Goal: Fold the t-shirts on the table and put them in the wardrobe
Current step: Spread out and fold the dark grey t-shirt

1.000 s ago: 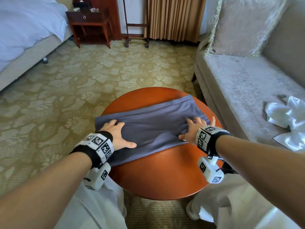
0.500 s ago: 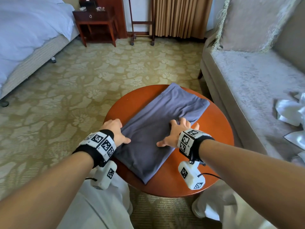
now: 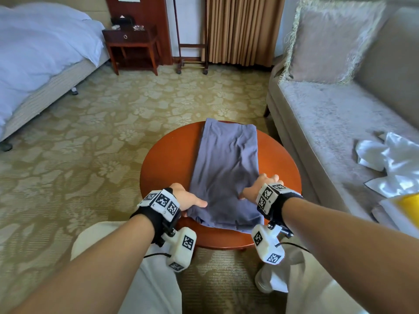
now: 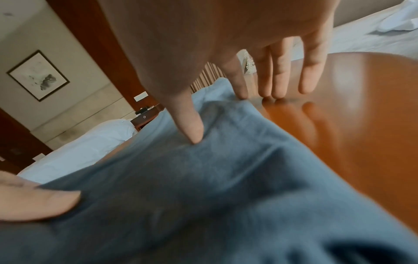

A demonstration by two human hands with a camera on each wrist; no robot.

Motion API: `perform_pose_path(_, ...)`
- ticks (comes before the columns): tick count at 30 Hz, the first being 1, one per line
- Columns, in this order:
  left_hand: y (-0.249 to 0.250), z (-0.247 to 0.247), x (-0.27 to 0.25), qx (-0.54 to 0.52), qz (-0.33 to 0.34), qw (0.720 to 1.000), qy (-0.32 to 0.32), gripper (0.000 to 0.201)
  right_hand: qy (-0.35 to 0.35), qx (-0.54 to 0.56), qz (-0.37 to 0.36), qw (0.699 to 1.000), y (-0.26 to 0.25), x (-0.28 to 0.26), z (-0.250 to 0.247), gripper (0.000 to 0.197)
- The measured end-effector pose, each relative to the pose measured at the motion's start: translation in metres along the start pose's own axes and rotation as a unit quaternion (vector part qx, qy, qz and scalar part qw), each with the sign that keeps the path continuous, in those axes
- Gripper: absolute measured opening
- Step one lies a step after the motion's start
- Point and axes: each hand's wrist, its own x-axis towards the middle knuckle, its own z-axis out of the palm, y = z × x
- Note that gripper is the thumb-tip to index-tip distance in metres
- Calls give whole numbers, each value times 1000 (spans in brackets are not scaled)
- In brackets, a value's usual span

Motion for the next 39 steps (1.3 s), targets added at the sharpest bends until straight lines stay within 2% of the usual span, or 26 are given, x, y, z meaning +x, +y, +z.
perform_pose_path(2, -1, 12, -14, -30, -9, 999, 0, 51, 11, 5, 19, 1000, 16, -14, 10, 104)
perform_pose_path(5, -1, 24, -29, -46, -10, 999, 3, 46, 24, -1, 75, 997, 34, -22, 24, 109)
perform_pose_path(8, -4, 35, -46, -92, 4, 996, 5, 42, 13, 100, 140, 985, 50, -30, 35, 103)
perform_pose_path(10, -8, 42, -55, -132, 7, 991, 7, 38, -9, 153, 121, 981, 63, -28, 46, 84)
perform_pose_path(12, -11, 46, -64, -159, 3, 987, -3, 38, -59, 161, 79, 982, 72, -29, 54, 72)
perform_pose_path(14, -16, 47, -72, -175, -2, 984, -17, 40, -111, 249, 42, 961, 77, -39, 54, 58)
perform_pose_path(16, -23, 45, -79, -192, 0, 981, -27, 36, -163, 307, 15, 937, 81, -53, 49, 33)
perform_pose_path(17, -26, 43, -83, -203, 2, 979, -30, 32, -168, 323, 16, 931, 82, -60, 46, 19)
perform_pose_path(18, -29, 41, -87, -217, 8, 976, -28, 28, -179, 324, 21, 929, 84, -64, 44, 17)
perform_pose_path(21, -38, 31, -98, -255, 61, 965, 19, 26, -212, 356, 7, 910, 86, -88, 30, 37)
perform_pose_path(23, -41, 21, -107, -292, 88, 952, 29, 30, -215, 338, -26, 916, 90, -93, 19, 47)
perform_pose_path(26, -41, 4, -122, -338, 120, 933, -1, 22, -191, 353, -49, 915, 94, -98, -6, 37)
perform_pose_path(28, -38, -4, -130, -368, 144, 918, -14, 25, -164, 361, -64, 916, 98, -101, -21, 30)
perform_pose_path(30, -32, -12, -138, -401, 163, 901, -30, 26, -137, 397, -94, 903, 100, -106, -35, 32)
perform_pose_path(32, -26, -19, -148, -429, 172, 884, -66, 26, -139, 436, -121, 881, 100, -111, -48, 31)
perform_pose_path(35, -23, -32, -156, -472, 191, 851, -127, 25, -135, 515, -118, 838, 99, -108, -60, 22)
perform_pose_path(37, -22, -36, -158, -485, 228, 827, -167, 25, -137, 557, -121, 810, 98, -109, -67, 11)
perform_pose_path(39, -22, -37, -159, -455, 265, 829, -188, 29, -141, 592, -131, 782, 97, -112, -71, 6)
